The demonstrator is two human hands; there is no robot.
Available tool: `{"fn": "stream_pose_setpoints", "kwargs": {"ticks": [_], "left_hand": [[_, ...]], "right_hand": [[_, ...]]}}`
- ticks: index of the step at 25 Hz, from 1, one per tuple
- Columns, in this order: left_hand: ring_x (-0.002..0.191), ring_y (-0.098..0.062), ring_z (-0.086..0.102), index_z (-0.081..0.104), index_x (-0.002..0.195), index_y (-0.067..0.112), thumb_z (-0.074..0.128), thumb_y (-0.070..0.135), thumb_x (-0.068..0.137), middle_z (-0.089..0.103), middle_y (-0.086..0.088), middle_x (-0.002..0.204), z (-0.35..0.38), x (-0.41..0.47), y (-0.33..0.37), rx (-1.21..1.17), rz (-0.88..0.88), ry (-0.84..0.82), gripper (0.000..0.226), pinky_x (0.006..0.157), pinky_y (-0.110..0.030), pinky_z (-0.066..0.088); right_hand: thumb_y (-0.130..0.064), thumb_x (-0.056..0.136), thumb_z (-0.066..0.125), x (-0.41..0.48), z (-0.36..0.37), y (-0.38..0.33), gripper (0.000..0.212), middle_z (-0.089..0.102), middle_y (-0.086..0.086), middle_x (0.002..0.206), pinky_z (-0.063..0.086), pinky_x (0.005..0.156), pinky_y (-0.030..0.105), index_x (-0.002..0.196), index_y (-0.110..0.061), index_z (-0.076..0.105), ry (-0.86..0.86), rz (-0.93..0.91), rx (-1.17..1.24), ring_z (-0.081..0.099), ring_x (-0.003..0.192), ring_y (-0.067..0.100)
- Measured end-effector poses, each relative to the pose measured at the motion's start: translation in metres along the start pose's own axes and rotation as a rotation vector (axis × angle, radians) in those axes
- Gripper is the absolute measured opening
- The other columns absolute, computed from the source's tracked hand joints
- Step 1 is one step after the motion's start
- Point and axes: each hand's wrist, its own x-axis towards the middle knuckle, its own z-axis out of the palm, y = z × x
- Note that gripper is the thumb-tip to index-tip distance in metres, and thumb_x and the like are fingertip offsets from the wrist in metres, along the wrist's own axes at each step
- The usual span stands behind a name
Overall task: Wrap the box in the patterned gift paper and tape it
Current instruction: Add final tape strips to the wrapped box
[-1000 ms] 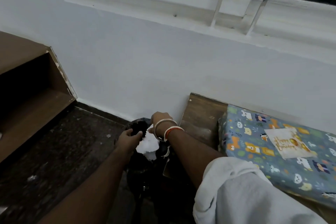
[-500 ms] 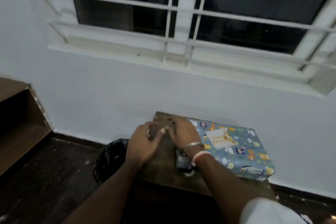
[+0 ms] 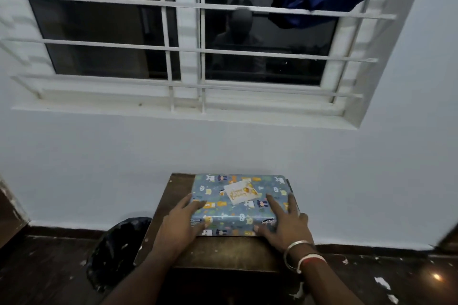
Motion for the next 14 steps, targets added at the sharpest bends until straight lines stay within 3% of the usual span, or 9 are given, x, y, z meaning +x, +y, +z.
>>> {"fn": "stream_pose_setpoints", "kwargs": {"ticks": [5, 14], "left_hand": [[0.144, -0.021, 0.044, 0.055, 0.142, 0.041, 0.074, 0.044, 0.089, 0.034, 0.001, 0.164, 0.001, 0.034, -0.009, -0.008, -0.047, 0.023, 0.056, 0.113, -0.042, 0.041], [0.128, -0.019, 0.055, 0.056, 0.144, 0.035, 0.074, 0.036, 0.091, 0.051, 0.005, 0.151, 0.002, 0.093, -0.02, -0.009, -0.07, 0.046, 0.055, 0.103, -0.035, 0.044]], "right_hand": [[-0.079, 0.083, 0.058, 0.038, -0.001, -0.015, 0.094, -0.019, 0.007, 0.17, 0.035, 0.117, 0.05, 0.155, -0.06, -0.001, -0.013, -0.009, -0.048, 0.019, 0.151, 0.047], [-0.077, 0.083, 0.062, 0.091, 0.005, -0.036, 0.096, -0.019, -0.001, 0.17, 0.049, 0.105, 0.054, 0.154, -0.063, 0.0, 0.015, 0.026, -0.047, 0.016, 0.151, 0.048]]}}
